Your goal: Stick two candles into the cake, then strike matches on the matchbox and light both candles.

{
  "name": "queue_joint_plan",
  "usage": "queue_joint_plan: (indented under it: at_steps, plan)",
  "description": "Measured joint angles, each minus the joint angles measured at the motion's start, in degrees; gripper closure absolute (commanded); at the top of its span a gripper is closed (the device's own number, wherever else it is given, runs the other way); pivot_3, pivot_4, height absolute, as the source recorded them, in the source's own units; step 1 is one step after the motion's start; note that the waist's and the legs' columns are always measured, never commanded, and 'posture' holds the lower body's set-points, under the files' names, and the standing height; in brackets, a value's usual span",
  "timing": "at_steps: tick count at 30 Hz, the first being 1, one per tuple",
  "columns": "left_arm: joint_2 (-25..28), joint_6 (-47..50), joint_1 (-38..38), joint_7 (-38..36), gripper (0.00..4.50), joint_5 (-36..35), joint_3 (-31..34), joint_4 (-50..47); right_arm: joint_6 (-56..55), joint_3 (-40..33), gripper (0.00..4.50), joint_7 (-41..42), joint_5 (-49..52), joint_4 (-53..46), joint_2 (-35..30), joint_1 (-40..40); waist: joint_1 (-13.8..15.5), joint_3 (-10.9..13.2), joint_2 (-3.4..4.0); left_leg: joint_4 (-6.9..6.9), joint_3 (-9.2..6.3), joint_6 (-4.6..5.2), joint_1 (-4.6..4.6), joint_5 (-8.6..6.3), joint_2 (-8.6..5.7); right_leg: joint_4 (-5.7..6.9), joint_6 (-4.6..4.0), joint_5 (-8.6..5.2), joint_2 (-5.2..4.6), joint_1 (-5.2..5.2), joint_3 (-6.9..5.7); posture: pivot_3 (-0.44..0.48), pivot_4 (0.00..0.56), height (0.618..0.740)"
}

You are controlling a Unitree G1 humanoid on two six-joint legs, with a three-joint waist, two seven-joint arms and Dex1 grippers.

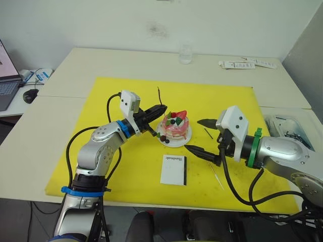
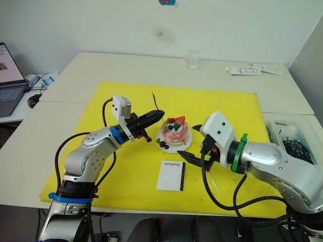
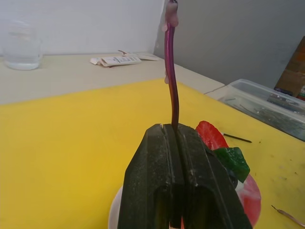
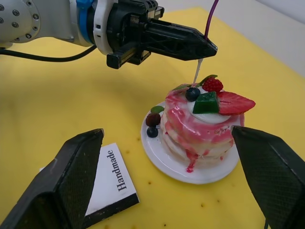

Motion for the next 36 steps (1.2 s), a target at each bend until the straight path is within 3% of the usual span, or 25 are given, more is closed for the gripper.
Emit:
queue_joint_plan:
  at_steps: [13, 26, 36]
  plan:
    - [0.08, 2.08, 0.2, -2.33, 4.5, 0.37, 0.0, -0.14, 0.97, -0.6, 0.04, 0.21, -0.46, -0.14, 0.72, 0.11, 0.0, 0.0, 0.0, 0.1, -0.04, 0.0, 0.0, 0.0, 0.0, 0.03, -0.01, 0.01, 0.02, 0.04, -0.03, 0.0, 0.15, 0.74]
    - [-1.09, -8.51, 3.71, -3.48, 4.5, 8.53, -3.11, 1.11, 0.99, -0.6, 0.04, 1.11, -2.15, -0.13, 1.72, 0.43, 0.24, -0.04, 0.02, 0.29, -0.08, 0.01, 0.02, -0.01, 0.0, 0.07, -0.01, 0.06, 0.02, 0.15, -0.07, 0.0, 0.15, 0.74]
    - [-1.87, -9.78, 4.43, -4.08, 4.5, 8.75, -2.88, 1.95, 1.59, -0.94, 0.04, 1.13, -2.3, -0.22, 2.03, 0.92, 0.26, -0.06, 0.05, 0.65, -0.05, 0.03, -0.01, -0.01, 0.01, 0.09, 0.27, 0.15, 0.02, 0.24, 0.0, 0.0, 0.15, 0.74]
